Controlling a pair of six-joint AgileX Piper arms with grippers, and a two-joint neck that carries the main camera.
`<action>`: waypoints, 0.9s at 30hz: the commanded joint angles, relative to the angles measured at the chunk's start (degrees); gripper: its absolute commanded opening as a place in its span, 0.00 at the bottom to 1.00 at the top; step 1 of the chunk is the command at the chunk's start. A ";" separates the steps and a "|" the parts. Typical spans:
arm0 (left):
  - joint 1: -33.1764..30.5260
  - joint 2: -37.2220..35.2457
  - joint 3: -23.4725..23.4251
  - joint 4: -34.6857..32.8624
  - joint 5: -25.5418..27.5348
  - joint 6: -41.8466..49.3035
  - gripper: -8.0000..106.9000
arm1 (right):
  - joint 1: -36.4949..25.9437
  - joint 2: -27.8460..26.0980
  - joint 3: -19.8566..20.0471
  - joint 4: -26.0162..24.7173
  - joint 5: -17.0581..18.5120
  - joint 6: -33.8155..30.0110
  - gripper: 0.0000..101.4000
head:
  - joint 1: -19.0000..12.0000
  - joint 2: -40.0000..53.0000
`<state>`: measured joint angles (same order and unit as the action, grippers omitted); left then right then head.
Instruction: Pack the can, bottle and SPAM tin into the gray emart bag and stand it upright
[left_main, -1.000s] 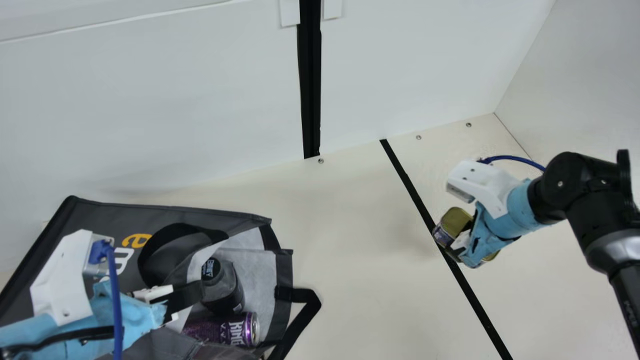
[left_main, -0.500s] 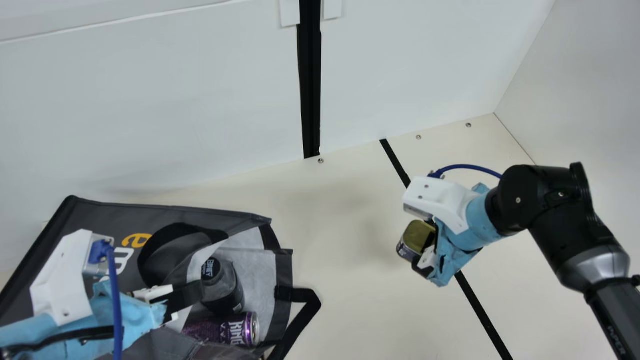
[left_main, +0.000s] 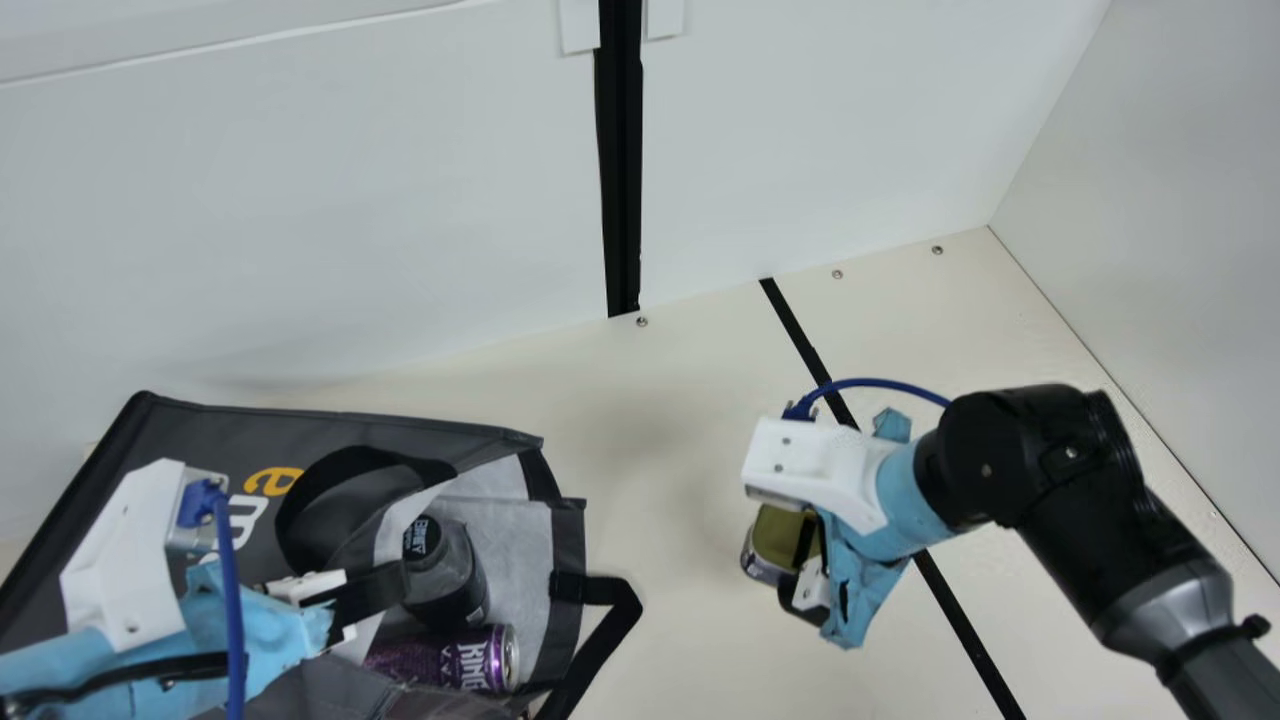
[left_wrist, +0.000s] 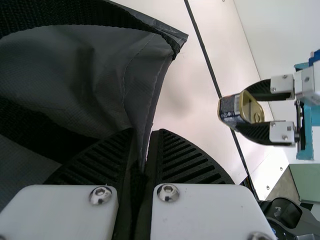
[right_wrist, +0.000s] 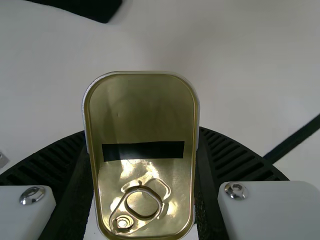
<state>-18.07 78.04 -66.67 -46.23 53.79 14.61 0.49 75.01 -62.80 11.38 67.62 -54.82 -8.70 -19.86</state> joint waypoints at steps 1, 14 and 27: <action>0.00 0.00 0.00 0.00 0.00 0.00 0.00 | 1.84 -0.38 0.61 0.21 -0.07 0.27 0.00 | -1.30 -0.14; 0.00 0.00 0.00 0.00 0.00 0.00 0.00 | 9.75 -1.85 2.96 3.56 -0.05 1.29 0.00 | -1.30 -0.14; 0.00 0.00 0.00 0.00 0.00 0.00 0.00 | 14.30 -1.84 5.14 11.20 -4.31 0.29 0.00 | -1.30 -0.14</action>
<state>-18.07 78.04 -66.67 -46.23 53.79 14.61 14.71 73.11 -57.77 21.20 64.09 -54.24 -8.79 -19.95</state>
